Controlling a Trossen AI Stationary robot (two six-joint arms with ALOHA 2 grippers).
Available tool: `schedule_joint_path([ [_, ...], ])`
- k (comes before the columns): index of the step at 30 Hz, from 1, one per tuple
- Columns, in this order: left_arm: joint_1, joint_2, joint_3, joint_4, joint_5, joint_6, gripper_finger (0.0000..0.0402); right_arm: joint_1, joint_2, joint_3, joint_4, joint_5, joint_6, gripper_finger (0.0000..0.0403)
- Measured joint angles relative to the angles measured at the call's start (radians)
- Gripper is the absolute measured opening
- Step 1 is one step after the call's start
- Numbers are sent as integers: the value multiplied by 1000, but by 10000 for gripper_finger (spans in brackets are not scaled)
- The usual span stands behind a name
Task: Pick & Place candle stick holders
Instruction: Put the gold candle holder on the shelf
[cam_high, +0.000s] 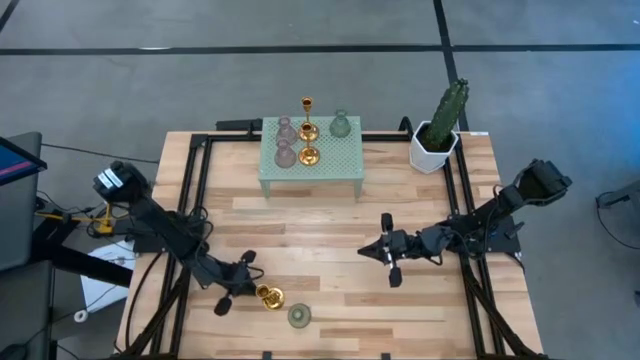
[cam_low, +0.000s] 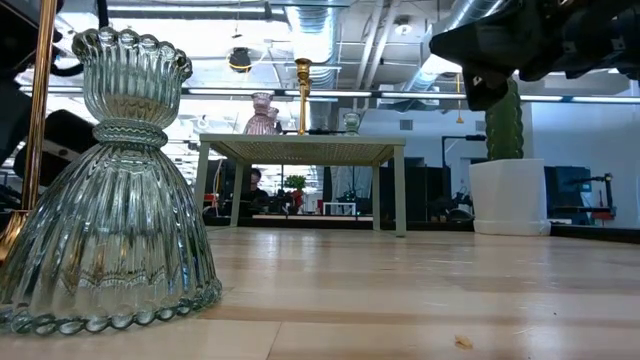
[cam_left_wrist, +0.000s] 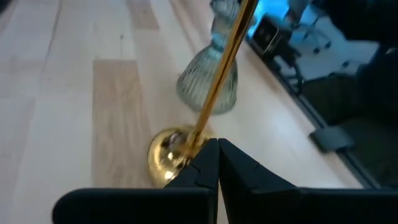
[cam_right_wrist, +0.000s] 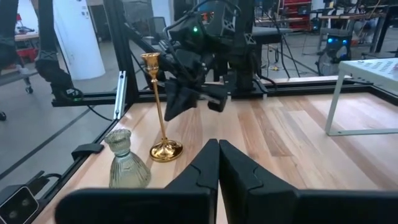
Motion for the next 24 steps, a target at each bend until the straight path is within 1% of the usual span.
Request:
schedule_joint_path([
  [3,12,39,0,69,-6,-2,9,0,0,0,5,0,0,0],
  [6,27,70,0,76,-10,-14,25,0,0,0,7,0,0,0],
  [10,46,106,2,88,-9,-62,68,0,0,0,7,0,0,0],
  [18,49,164,66,98,14,-62,171,0,0,0,7,-1,3,0],
  [21,49,197,92,97,14,-62,198,0,0,0,6,0,2,0],
  [24,49,235,121,98,13,-62,212,0,0,0,7,0,3,0],
])
